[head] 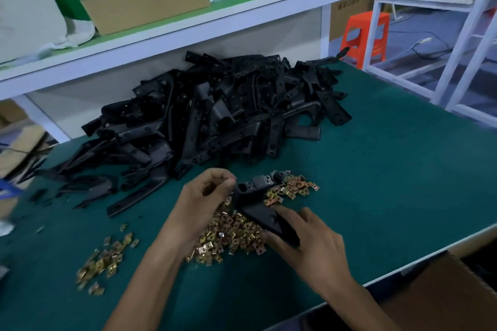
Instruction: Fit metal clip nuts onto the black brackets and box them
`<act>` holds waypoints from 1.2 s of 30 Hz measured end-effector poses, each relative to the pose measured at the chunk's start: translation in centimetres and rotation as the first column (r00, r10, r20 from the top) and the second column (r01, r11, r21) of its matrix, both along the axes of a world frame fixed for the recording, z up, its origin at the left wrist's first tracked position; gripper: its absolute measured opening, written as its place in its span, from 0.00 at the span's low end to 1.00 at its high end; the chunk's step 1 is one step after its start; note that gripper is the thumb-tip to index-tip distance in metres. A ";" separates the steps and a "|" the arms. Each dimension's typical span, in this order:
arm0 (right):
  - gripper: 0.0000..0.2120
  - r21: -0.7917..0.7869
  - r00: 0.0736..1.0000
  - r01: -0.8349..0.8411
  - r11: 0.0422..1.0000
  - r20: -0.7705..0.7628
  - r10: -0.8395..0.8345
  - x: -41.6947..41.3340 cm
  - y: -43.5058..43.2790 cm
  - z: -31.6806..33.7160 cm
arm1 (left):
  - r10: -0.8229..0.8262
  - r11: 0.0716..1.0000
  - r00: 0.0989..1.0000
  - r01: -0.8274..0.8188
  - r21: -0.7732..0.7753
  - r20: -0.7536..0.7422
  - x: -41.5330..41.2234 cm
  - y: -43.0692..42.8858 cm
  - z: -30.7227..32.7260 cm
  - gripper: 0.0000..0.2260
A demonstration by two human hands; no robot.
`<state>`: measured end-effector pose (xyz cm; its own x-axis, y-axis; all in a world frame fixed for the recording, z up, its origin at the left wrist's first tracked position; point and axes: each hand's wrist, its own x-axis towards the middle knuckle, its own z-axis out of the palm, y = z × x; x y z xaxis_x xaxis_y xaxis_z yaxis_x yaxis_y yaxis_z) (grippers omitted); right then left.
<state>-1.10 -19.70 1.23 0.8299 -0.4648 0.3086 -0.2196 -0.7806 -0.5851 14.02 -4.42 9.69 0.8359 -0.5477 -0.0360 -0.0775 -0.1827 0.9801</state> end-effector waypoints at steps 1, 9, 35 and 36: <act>0.29 -0.019 1.000 -0.018 1.000 -0.002 0.018 0.0 0.1 0.1 | 0.001 1.000 1.000 -0.001 0.005 0.010 -0.4 0.7 0.1 0.04; 0.26 -0.216 0.993 -0.122 0.969 -0.018 0.121 -0.2 1.2 0.9 | 0.045 0.998 0.996 -0.048 -0.043 -0.074 -1.6 3.7 0.4 0.11; 0.24 -0.309 0.981 -0.192 0.932 -0.030 0.193 -0.3 1.5 0.5 | -0.088 0.956 0.996 0.085 0.279 -0.003 -0.8 6.2 0.7 0.07; 0.24 -0.316 0.980 -0.193 0.929 -0.024 0.195 -0.3 1.5 0.5 | -0.095 0.954 0.995 0.092 0.285 -0.002 -0.8 6.2 0.7 0.07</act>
<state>-1.37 -18.25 1.69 0.8913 -0.1726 0.4193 -0.0417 -0.9520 -0.3033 13.23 1.77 10.35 0.7827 -0.5919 -0.1923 -0.1183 -0.4449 0.8877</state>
